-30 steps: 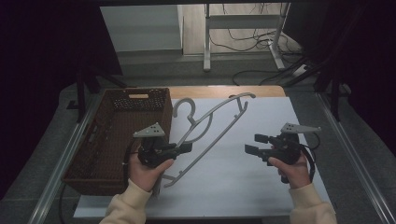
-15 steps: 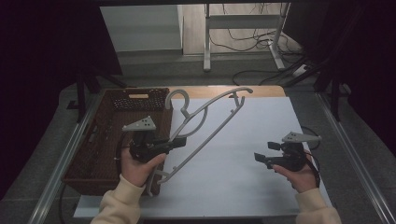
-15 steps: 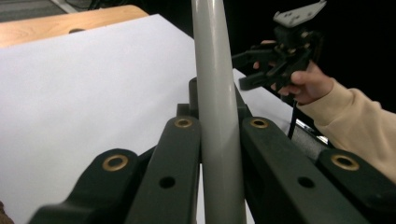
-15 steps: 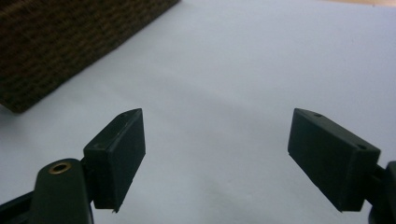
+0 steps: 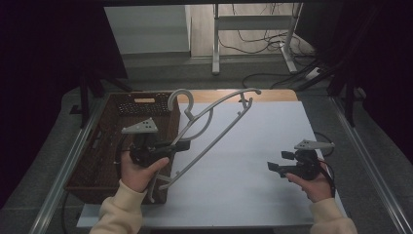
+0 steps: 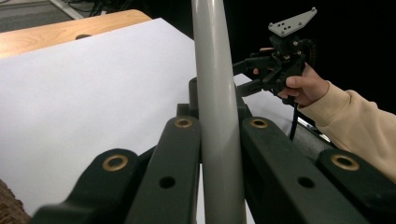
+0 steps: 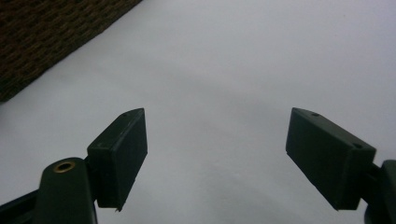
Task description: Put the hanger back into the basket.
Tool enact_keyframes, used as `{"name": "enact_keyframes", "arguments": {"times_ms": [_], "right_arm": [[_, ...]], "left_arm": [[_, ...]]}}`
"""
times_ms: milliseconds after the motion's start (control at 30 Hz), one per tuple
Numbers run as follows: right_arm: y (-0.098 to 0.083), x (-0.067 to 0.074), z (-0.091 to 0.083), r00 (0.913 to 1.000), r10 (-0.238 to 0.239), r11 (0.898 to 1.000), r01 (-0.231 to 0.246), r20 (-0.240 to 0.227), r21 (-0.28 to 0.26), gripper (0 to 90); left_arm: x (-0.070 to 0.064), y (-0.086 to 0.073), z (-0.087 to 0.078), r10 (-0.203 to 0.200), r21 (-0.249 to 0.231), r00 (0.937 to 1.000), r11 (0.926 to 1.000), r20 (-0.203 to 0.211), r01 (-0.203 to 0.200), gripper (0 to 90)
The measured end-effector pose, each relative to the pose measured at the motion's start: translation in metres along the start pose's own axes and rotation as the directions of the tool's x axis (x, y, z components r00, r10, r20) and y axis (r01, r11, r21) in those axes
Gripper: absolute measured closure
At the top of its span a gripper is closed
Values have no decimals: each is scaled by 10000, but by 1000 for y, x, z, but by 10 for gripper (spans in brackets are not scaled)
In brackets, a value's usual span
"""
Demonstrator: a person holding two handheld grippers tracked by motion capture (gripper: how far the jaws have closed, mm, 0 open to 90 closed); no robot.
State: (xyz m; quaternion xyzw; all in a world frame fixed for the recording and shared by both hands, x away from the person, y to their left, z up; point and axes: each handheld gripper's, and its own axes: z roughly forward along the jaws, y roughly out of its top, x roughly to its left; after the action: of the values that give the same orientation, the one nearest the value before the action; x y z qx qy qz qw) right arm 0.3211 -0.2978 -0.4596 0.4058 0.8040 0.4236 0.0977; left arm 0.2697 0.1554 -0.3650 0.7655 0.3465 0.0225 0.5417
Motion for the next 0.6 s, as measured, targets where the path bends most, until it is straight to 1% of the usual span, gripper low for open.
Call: {"name": "enact_keyframes", "arguments": {"times_ms": [133, 200, 267, 333, 433, 600], "right_arm": [[-1, 0, 2, 9999, -34, 9999, 32, 168, 112, 207], [-3, 2, 2, 9997, -147, 9997, 143, 196, 182, 205], [-3, 2, 1, 9997, -144, 9998, 141, 193, 161, 205], [-3, 2, 2, 9997, -111, 9998, 108, 219, 155, 204], [-3, -1, 3, 9996, -53, 9998, 48, 277, 187, 205], [-2, -3, 5, 9996, -34, 9997, 27, 284, 242, 203]], "left_arm": [[0, -2, -4, -62, 44, 9999, 10000, -158, 63, 875], [-1, -2, -8, 19, 18, 9998, 10000, -180, -19, 874], [-1, -1, -14, 41, -34, 9997, 10000, -246, -42, 874], [1, 0, -19, 17, -36, 9994, 10000, -332, -19, 874], [5, 3, -29, 58, -16, 9982, 10000, -590, -59, 874], [14, 6, -49, -15, -141, 9957, 9999, -930, 2, 874]]}}
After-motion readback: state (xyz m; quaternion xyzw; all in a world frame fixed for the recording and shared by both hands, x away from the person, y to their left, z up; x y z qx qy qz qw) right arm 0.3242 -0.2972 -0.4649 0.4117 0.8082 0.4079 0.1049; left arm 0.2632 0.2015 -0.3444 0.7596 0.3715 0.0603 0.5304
